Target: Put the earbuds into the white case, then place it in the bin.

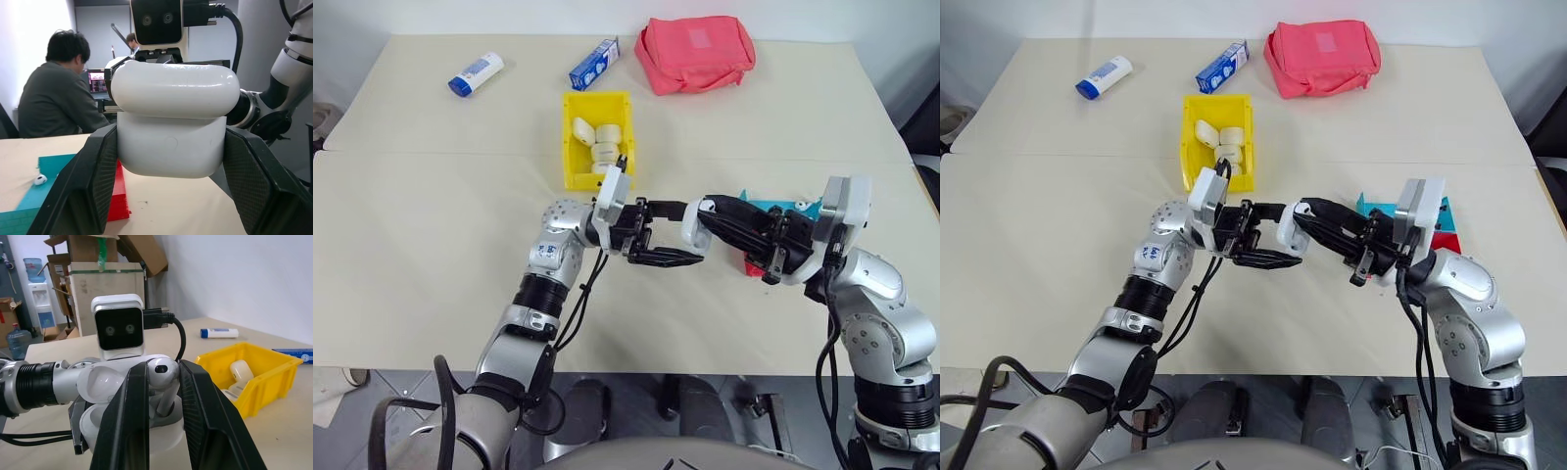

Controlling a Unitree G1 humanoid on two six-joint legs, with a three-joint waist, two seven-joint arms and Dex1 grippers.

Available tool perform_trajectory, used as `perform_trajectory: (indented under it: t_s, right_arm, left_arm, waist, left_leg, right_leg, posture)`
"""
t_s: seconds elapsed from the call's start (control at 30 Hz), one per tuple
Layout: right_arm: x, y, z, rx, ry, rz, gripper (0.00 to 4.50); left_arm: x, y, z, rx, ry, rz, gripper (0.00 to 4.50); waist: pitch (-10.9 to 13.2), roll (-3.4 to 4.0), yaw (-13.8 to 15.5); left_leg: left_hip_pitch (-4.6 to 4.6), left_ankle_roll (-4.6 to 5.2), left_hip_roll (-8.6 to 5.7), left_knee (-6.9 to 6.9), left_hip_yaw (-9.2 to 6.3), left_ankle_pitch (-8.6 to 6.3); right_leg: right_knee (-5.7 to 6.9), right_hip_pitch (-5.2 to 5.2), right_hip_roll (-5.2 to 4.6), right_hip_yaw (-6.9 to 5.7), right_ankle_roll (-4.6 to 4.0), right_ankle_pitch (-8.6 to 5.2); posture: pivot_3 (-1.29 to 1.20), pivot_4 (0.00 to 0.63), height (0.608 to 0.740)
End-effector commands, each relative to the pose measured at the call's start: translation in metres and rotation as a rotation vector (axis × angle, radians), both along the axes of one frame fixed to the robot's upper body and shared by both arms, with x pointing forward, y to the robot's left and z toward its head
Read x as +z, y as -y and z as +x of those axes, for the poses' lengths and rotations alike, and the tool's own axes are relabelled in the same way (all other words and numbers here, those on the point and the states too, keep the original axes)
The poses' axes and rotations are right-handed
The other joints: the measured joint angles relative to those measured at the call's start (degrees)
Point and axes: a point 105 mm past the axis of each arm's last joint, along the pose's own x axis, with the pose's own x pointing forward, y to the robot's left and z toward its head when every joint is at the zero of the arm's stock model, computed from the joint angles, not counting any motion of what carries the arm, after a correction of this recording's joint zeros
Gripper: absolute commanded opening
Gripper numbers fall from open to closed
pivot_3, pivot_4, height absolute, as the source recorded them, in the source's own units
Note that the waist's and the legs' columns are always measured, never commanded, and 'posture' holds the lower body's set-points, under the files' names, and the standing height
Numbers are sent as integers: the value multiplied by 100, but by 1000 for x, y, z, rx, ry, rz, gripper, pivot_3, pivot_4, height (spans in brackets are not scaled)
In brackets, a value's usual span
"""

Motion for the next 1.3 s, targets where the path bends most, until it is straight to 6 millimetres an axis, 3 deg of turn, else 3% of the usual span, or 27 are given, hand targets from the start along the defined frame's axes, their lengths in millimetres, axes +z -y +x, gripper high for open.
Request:
perform_trajectory:
  t_s: [0.03,0.33,1.3]
  right_arm:
    - [-16,-1,-2,18,-43,-56,507]
    - [-35,4,-8,49,-98,-122,507]
    - [-25,19,-9,84,-64,-169,507]
  left_arm:
    - [21,6,-8,-45,90,-63,2801]
    - [24,0,-5,-21,94,-79,2801]
    - [25,-8,1,16,73,-95,2801]
  waist:
    - [0,0,-4]
    - [0,0,4]
    - [0,0,7]
  left_leg:
    - [0,0,0,0,0,0]
    - [1,0,1,-1,0,0]
    - [0,-1,3,-1,-1,-1]
  right_leg:
    - [0,0,0,0,0,0]
    - [0,0,0,0,0,0]
    - [-2,0,-2,0,0,0]
  posture:
    - [0,150,740]
    - [0,150,740]
    - [0,150,740]
